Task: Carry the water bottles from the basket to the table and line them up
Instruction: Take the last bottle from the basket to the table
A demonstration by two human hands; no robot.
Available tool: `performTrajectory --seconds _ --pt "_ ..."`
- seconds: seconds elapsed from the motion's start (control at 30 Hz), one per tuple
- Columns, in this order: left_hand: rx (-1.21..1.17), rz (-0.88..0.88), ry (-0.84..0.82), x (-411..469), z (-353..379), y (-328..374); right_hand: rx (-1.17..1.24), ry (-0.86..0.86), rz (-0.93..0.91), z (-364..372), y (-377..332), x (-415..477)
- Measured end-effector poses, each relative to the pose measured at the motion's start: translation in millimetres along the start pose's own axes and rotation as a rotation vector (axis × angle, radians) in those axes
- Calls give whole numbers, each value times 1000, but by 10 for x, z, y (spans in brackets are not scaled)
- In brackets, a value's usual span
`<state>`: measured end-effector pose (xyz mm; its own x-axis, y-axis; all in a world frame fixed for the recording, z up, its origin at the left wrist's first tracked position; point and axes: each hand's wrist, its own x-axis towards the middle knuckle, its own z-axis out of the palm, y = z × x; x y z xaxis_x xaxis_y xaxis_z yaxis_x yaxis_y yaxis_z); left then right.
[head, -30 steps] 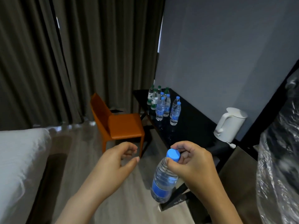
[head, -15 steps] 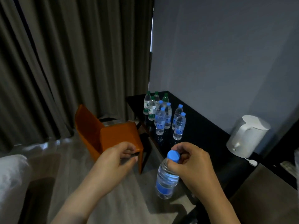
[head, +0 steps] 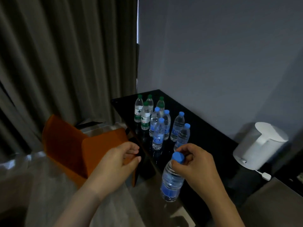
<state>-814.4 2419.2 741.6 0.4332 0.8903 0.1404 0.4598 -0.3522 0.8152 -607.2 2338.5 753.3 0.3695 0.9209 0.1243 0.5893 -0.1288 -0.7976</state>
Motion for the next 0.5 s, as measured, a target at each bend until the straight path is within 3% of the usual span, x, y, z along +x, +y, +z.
performTrajectory --seconds 0.5 --pt "-17 80 -317 1881 -302 -759 -31 222 269 690 -30 1252"
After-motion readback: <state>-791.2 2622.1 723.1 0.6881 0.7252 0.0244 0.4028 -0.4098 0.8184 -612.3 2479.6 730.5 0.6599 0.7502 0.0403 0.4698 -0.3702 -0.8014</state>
